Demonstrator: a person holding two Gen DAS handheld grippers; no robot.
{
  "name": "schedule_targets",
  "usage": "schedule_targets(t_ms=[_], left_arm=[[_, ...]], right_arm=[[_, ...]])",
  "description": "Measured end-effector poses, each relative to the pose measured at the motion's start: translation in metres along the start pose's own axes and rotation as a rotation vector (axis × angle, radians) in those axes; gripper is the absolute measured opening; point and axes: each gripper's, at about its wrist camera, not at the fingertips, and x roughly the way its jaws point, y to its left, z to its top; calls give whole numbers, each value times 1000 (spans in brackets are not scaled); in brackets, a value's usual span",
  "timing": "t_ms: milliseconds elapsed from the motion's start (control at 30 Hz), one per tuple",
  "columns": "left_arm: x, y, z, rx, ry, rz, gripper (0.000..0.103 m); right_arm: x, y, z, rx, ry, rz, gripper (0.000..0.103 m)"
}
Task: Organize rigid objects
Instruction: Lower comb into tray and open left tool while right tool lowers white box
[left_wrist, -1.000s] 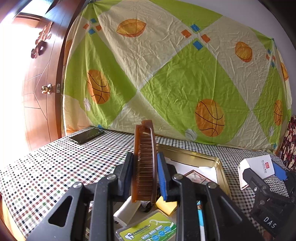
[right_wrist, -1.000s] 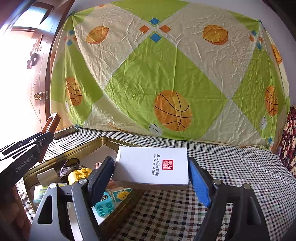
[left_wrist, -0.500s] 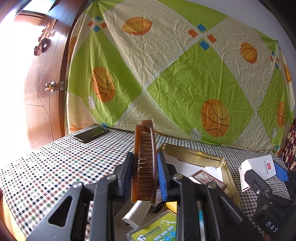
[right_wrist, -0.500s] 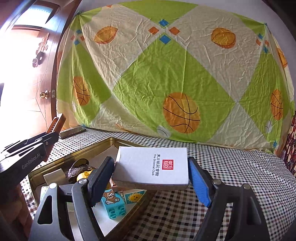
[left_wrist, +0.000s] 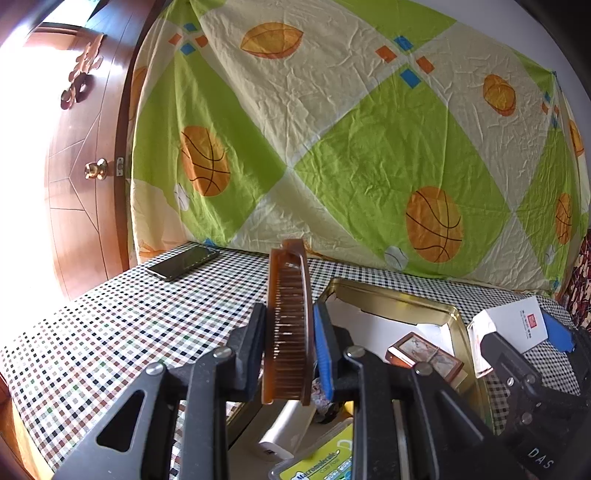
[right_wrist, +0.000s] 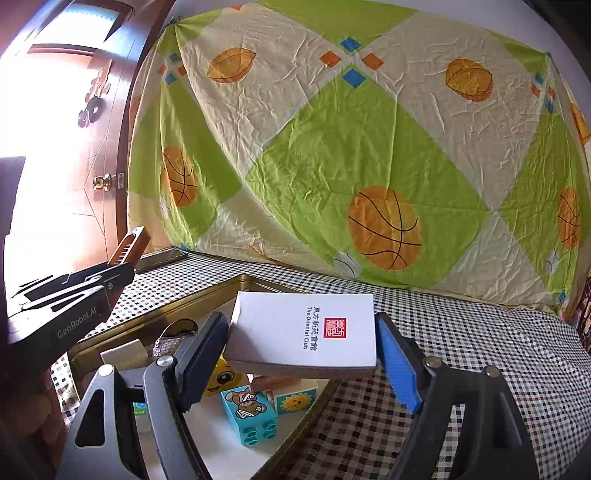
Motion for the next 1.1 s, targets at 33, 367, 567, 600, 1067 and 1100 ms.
schedule_targets(t_ms=[33,367,567,600,1067,1100], left_arm=[[2,1,0,3,12,-6,24],[27,5,11,15,126,-72,24],[39,-3,14,52,195,-93,24],[40,-5,14,58,206,-98,24],[54,-17,18,100,282,-137,24],[54,-18,17,104,285,-140,24]], right_arm=[[1,-1,2,6,3,5,81],[17,-12,14,76,85,72,81],[32,-7,11,72,178,125,81],[33,-5,11,65,189,130,81],[40,15,2,-16,270,226,82],[40,17,1,-24,273,236,82]])
